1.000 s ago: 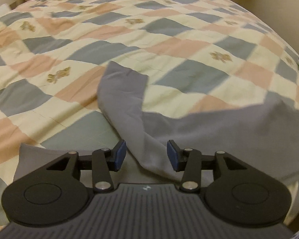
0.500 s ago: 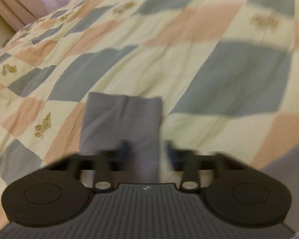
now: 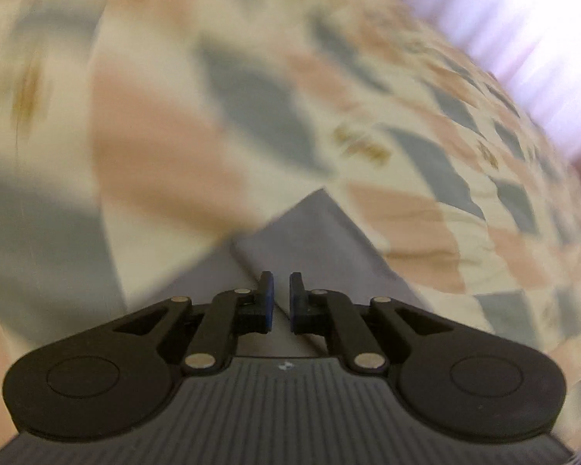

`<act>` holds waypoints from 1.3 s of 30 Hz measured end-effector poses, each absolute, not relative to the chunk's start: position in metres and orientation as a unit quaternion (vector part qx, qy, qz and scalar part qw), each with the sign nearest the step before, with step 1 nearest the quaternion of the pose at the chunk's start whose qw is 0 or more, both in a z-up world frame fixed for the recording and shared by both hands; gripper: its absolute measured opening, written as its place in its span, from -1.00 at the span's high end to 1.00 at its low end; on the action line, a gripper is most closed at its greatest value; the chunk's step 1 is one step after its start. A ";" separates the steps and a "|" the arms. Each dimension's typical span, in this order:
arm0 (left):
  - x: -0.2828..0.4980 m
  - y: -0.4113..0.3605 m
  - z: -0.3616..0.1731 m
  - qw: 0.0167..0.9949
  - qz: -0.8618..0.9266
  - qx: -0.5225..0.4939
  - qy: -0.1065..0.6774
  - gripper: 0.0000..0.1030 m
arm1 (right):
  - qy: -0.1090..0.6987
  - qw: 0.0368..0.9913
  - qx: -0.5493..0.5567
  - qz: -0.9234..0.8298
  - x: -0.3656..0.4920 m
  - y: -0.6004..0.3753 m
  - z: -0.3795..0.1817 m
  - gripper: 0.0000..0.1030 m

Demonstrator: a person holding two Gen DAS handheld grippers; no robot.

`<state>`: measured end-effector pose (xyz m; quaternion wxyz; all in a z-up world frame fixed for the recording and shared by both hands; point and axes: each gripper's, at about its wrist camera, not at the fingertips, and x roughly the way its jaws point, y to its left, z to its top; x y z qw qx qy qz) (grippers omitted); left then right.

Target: Fold clothes

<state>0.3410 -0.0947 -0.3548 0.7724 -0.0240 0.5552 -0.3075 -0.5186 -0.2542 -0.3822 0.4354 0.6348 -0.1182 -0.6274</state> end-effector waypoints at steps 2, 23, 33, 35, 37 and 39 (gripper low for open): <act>0.346 -0.081 -0.378 0.745 -0.296 -0.105 0.589 0.84 | -0.135 0.408 0.658 -0.618 -0.520 -0.248 -0.398 0.54; 0.350 -0.098 -0.329 0.782 -0.356 -0.077 0.505 1.00 | -0.101 0.474 0.618 -0.620 -0.504 -0.250 -0.389 0.92; 0.341 -0.063 -0.373 0.793 -0.328 0.000 0.513 1.00 | -0.045 0.467 0.626 -0.623 -0.510 -0.237 -0.390 0.92; 0.338 -0.060 -0.378 0.797 -0.334 0.009 0.503 1.00 | -0.039 0.447 0.634 -0.630 -0.511 -0.235 -0.402 0.92; 0.341 -0.060 -0.369 0.800 -0.347 -0.001 0.490 1.00 | -0.029 0.452 0.628 -0.633 -0.509 -0.238 -0.399 0.92; 0.346 -0.059 -0.353 0.805 -0.363 -0.015 0.470 1.00 | -0.020 0.467 0.620 -0.630 -0.508 -0.246 -0.388 0.91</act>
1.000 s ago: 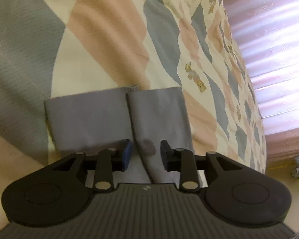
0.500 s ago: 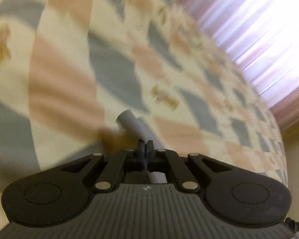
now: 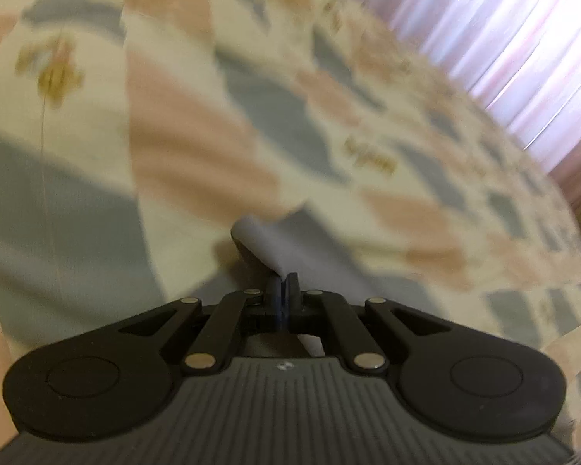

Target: Fold clothes

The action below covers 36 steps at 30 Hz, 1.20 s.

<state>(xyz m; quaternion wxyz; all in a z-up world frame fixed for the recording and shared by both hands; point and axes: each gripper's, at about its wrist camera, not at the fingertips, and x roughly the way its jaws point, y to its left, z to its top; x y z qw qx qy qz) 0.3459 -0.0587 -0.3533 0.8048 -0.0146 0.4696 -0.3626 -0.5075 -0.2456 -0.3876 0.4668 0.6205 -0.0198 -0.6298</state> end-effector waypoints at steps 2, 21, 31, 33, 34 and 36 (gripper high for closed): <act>0.351 -0.058 -0.340 0.806 -0.377 -0.023 0.455 1.00 | -0.020 0.489 0.611 -0.622 -0.508 -0.252 -0.369 0.92; 0.344 -0.029 -0.391 0.781 -0.351 -0.020 0.515 0.69 | 0.063 0.456 0.615 -0.641 -0.504 -0.260 -0.398 0.64; 0.349 -0.014 -0.350 0.789 -0.387 -0.061 0.473 1.00 | 0.040 0.466 0.596 -0.652 -0.494 -0.257 -0.386 0.92; 0.346 -0.011 -0.353 0.791 -0.385 -0.051 0.474 1.00 | 0.041 0.469 0.590 -0.655 -0.496 -0.263 -0.380 0.92; 0.344 -0.010 -0.355 0.791 -0.384 -0.046 0.474 1.00 | 0.042 0.469 0.589 -0.657 -0.497 -0.265 -0.380 0.92; 0.343 -0.014 -0.374 0.789 -0.374 -0.016 0.488 1.00 | 0.044 0.467 0.586 -0.660 -0.498 -0.268 -0.379 0.93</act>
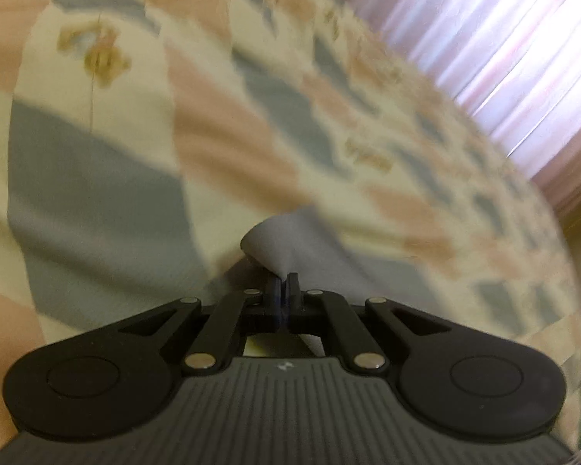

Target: Fold clothes

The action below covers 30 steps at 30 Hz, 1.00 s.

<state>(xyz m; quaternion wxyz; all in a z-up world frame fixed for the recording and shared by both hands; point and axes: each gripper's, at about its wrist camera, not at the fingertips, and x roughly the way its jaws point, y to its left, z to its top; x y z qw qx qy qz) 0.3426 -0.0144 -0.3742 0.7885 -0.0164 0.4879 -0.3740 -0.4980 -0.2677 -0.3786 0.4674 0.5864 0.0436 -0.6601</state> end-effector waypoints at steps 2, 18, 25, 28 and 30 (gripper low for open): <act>0.344 -0.022 -0.393 0.780 -0.365 0.001 0.508 0.97 | 0.062 0.457 0.592 -0.661 -0.497 -0.268 -0.385 0.92; 0.327 -0.098 -0.328 0.750 -0.475 0.248 0.387 0.21 | 0.260 0.489 0.364 -0.749 -0.392 -0.255 -0.330 -0.39; 0.372 -0.129 -0.373 0.738 -0.432 0.168 0.490 0.39 | 0.263 0.555 0.393 -0.684 -0.329 -0.271 -0.344 -0.42; 0.373 -0.126 -0.372 0.748 -0.437 0.159 0.474 1.00 | 0.260 0.560 0.407 -0.673 -0.320 -0.274 -0.350 -0.44; 0.371 -0.124 -0.367 0.763 -0.437 0.164 0.446 1.00 | 0.260 0.557 0.409 -0.674 -0.320 -0.274 -0.353 -0.44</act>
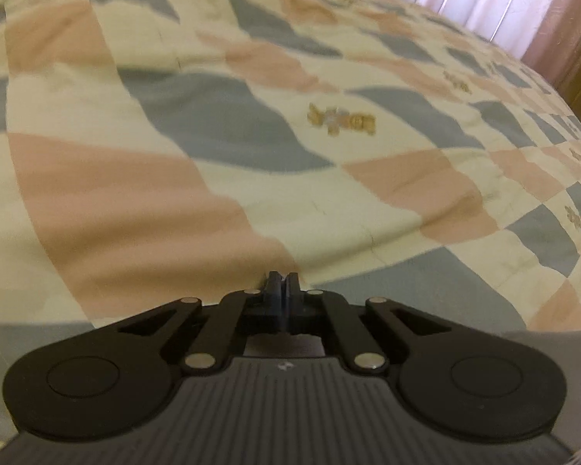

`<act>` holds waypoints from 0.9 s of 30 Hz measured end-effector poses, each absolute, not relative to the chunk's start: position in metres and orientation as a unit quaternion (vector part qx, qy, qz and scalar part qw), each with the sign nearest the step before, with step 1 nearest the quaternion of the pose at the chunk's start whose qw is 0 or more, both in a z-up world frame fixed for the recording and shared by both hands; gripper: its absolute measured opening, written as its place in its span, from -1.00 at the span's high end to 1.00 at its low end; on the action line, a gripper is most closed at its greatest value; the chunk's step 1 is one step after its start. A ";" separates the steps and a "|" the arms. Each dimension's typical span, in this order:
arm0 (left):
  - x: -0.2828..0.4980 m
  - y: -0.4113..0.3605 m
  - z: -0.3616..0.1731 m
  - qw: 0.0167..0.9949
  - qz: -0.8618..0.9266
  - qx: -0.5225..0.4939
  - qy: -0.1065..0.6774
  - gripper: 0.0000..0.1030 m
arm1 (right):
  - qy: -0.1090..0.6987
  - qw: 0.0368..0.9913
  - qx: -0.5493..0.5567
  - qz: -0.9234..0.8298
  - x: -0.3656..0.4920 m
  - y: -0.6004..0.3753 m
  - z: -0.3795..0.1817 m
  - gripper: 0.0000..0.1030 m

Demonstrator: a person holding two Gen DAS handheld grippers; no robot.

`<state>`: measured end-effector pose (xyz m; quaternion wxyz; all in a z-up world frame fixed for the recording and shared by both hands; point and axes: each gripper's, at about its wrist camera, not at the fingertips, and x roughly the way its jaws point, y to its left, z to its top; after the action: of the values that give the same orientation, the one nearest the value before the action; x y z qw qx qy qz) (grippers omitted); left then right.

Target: Fold clothes

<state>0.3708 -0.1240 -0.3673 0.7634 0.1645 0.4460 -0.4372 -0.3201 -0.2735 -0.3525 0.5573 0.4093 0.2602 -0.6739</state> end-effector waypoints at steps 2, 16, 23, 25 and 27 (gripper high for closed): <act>0.369 -0.124 -0.366 0.785 -0.424 0.181 0.413 1.00 | 0.256 0.555 0.414 -0.675 -0.322 -0.270 -0.355 -0.44; 0.318 -0.122 -0.330 0.828 -0.363 0.250 0.346 0.77 | 0.257 0.570 0.377 -0.684 -0.339 -0.259 -0.354 -0.45; 0.185 -0.128 -0.355 0.714 -0.502 0.290 0.391 0.49 | 0.310 0.612 0.320 -0.653 -0.340 -0.249 -0.374 -0.50; 0.173 -0.130 -0.376 0.708 -0.484 0.311 0.410 0.49 | 0.328 0.617 0.311 -0.644 -0.347 -0.248 -0.383 -0.56; 0.168 -0.130 -0.379 0.715 -0.463 0.315 0.418 0.50 | 0.354 0.590 0.323 -0.650 -0.370 -0.249 -0.394 -0.61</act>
<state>0.1685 -0.1298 -0.3794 0.7155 0.3154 0.4176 -0.4629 -0.3697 -0.2492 -0.3944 0.5899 0.3227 0.3536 -0.6503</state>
